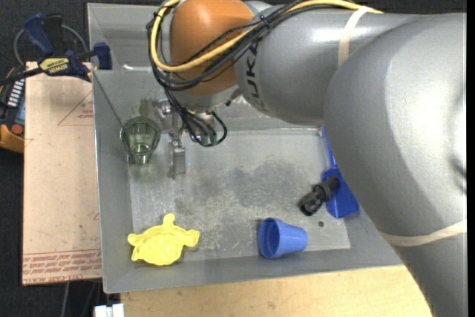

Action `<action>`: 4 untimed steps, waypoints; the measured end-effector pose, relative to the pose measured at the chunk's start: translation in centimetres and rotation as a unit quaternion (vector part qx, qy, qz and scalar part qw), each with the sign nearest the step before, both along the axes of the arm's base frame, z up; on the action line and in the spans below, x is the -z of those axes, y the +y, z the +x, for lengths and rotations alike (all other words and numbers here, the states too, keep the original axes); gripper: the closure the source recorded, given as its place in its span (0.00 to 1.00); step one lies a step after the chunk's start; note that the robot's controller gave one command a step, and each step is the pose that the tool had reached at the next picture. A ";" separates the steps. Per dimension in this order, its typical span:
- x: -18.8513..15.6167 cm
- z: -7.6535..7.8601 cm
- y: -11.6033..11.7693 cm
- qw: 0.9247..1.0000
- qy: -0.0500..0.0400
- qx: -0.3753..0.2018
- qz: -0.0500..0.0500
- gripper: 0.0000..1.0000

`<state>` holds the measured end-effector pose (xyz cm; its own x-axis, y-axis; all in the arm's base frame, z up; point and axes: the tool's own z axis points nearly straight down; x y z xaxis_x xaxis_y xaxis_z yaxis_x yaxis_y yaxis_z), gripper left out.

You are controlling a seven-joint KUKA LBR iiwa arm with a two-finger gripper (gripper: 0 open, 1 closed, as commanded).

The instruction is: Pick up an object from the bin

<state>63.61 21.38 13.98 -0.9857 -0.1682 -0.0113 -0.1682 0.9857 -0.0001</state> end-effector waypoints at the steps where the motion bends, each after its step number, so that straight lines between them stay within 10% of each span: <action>1: 0.2 0.1 0.4 1.000 -0.013 -0.009 0.001 0.00; 2: 3.3 -0.7 1.8 0.986 -0.003 -0.168 -0.001 0.00; 3: 4.1 0.9 4.4 0.966 -0.026 -0.257 -0.004 1.00; 4: 4.1 1.1 4.3 0.966 -0.033 -0.255 -0.003 1.00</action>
Offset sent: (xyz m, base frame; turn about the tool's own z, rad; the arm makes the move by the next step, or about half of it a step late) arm -0.0097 0.0388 -0.0698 -0.3968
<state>64.67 25.69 9.90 -0.7715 -0.6324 -0.0693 -0.6319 0.7744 -0.0323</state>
